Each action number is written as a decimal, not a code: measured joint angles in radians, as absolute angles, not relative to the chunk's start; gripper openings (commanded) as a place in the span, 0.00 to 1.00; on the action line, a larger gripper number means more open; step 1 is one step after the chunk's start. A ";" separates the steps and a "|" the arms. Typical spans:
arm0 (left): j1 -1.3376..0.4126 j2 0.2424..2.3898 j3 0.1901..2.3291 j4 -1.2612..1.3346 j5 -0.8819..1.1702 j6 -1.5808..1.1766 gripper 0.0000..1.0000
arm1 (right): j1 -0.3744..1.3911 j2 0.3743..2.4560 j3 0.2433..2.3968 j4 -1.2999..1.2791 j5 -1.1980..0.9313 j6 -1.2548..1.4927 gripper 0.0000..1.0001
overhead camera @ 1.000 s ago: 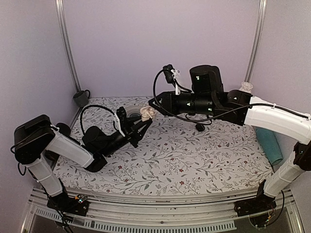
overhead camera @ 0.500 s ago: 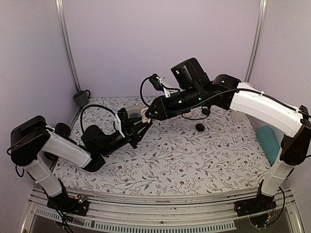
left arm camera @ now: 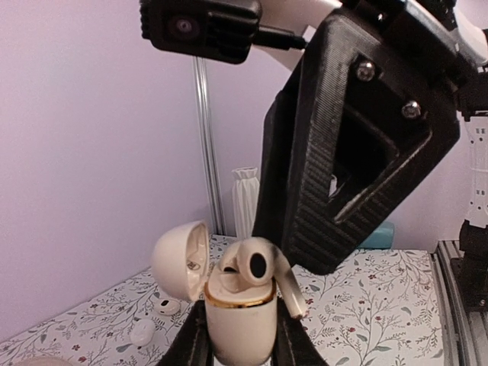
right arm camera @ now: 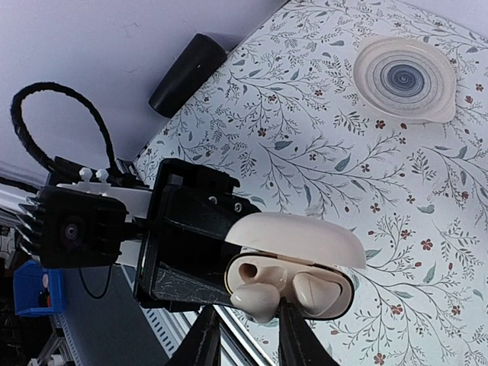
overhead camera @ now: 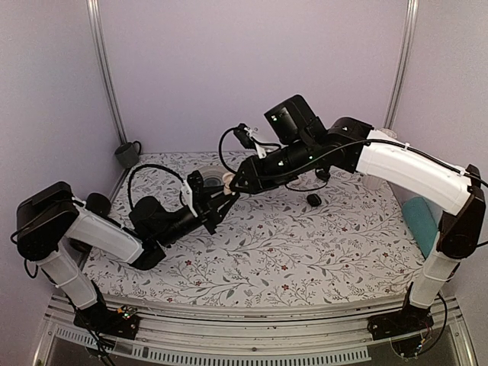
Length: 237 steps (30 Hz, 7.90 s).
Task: Insert the wireless bluetooth earbuds into the charging case
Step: Adjust the left earbud in the left side groove of the charging case.
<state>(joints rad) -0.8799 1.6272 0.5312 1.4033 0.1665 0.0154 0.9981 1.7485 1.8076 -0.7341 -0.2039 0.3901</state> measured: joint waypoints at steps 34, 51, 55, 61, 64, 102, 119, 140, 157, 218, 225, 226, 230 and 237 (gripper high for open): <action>-0.909 1.627 0.532 1.280 0.116 0.083 0.00 | 1.000 1.813 1.819 -0.743 -0.183 0.453 0.23; -0.909 1.631 0.532 1.280 0.088 0.053 0.00 | 1.001 1.815 1.798 -0.699 -0.158 0.469 0.07; -0.910 1.643 0.532 1.298 0.080 0.041 0.00 | 1.001 1.798 1.761 -0.656 -0.155 0.490 0.06; -0.910 1.649 0.532 1.331 0.070 0.036 0.00 | 0.998 1.763 1.706 -0.585 -0.146 0.532 0.06; -0.911 1.649 0.532 1.352 0.068 0.036 0.00 | 0.996 1.747 1.689 -0.558 -0.141 0.550 0.06; -0.977 1.768 0.583 1.511 -0.174 0.180 0.00 | 0.986 1.618 1.475 -0.245 0.044 0.742 0.07; -0.985 1.790 0.626 1.512 -0.230 0.202 0.00 | 1.002 1.613 1.465 -0.197 0.107 0.764 0.06; -1.001 1.790 0.642 1.504 -0.245 0.172 0.00 | 1.063 1.660 1.484 -0.177 0.212 0.727 0.05; -1.002 1.790 0.648 1.497 -0.274 0.156 0.00 | 1.081 1.691 1.512 -0.186 0.248 0.693 0.08; -1.003 1.777 0.646 1.496 -0.279 0.127 0.00 | 1.092 1.679 1.529 -0.242 0.234 0.656 0.37; -1.003 1.773 0.640 1.498 -0.278 0.123 0.00 | 1.089 1.668 1.529 -0.267 0.234 0.654 0.37; -1.003 1.772 0.638 1.499 -0.278 0.122 0.00 | 1.086 1.665 1.529 -0.273 0.234 0.654 0.37; -1.003 1.767 0.638 1.499 -0.278 0.119 0.00 | 1.084 1.657 1.529 -0.285 0.234 0.654 0.36; -1.003 1.760 0.638 1.499 -0.275 0.114 0.00 | 1.081 1.650 1.529 -0.289 0.234 0.654 0.35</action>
